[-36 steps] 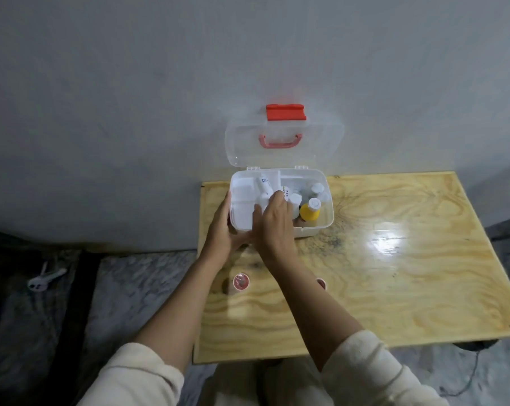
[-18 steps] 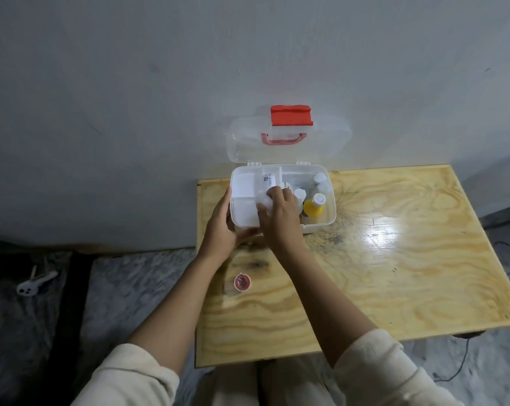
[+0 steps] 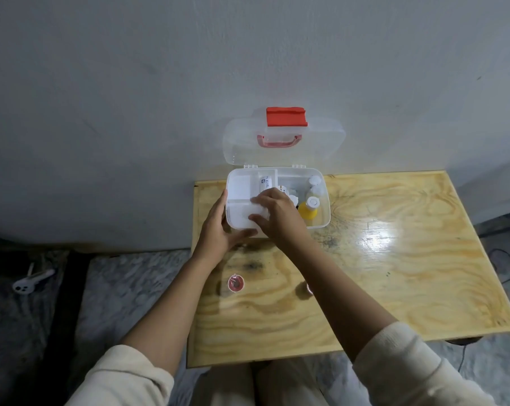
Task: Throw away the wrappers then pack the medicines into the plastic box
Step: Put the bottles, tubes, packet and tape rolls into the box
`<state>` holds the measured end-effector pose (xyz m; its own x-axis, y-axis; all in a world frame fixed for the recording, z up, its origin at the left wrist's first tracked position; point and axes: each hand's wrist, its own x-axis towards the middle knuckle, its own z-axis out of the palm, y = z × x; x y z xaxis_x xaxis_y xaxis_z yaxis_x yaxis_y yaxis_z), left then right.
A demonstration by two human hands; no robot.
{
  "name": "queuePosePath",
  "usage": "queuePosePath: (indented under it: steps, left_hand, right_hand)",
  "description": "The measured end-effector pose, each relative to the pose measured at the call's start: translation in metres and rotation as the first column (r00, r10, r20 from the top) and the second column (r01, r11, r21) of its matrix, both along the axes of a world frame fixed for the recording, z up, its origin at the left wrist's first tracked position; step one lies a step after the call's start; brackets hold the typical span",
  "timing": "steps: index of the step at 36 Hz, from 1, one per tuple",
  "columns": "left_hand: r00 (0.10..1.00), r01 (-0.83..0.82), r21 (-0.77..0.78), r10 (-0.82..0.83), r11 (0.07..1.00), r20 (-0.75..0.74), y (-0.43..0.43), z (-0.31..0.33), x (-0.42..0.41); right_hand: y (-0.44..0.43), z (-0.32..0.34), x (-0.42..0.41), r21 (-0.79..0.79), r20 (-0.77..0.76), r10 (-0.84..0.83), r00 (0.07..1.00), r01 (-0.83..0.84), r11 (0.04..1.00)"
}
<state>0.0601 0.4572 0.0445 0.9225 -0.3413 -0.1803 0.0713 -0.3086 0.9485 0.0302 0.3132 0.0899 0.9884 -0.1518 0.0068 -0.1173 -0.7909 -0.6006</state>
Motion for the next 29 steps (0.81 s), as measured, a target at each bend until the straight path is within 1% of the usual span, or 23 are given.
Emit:
queuePosePath:
  steps: [3, 9, 11, 14, 20, 23, 29]
  left_hand:
    - [1.000, -0.003, 0.007, 0.003, 1.000, -0.001, 0.000, 0.001, 0.000]
    - [1.000, -0.017, 0.003, 0.017, 1.000, 0.002, 0.001, -0.001, -0.005]
    - [1.000, -0.017, -0.003, 0.017, 1.000, -0.006, 0.002, -0.001, -0.008]
    - [0.999, -0.027, -0.019, 0.026, 0.999, -0.036, 0.003, -0.001, -0.011]
    - [0.999, -0.028, -0.014, 0.027, 1.000, -0.018, 0.000, 0.000, -0.017]
    - [0.999, -0.022, 0.002, 0.022, 1.000, -0.032, -0.002, 0.002, -0.018]
    - [1.000, -0.017, 0.034, 0.018, 0.999, -0.024, -0.004, 0.003, -0.019]
  right_hand:
    - [-0.002, -0.002, -0.003, -0.009, 0.004, 0.051, 0.999, -0.051, 0.999]
    - [-0.002, -0.005, -0.005, 0.023, 0.006, 0.039, 0.999, -0.040, 0.999]
    - [-0.003, -0.007, -0.008, 0.016, 0.009, 0.059, 0.998, -0.059, 0.998]
    - [-0.005, -0.010, -0.013, -0.015, 0.050, 0.097, 0.994, -0.097, 0.995]
    - [-0.012, -0.011, -0.019, -0.035, 0.125, 0.100, 0.987, -0.096, 0.995]
    - [-0.012, -0.011, -0.020, -0.054, 0.139, 0.098, 0.985, -0.092, 0.994]
    - [-0.010, -0.014, -0.018, -0.068, 0.155, 0.146, 0.977, -0.137, 0.988]
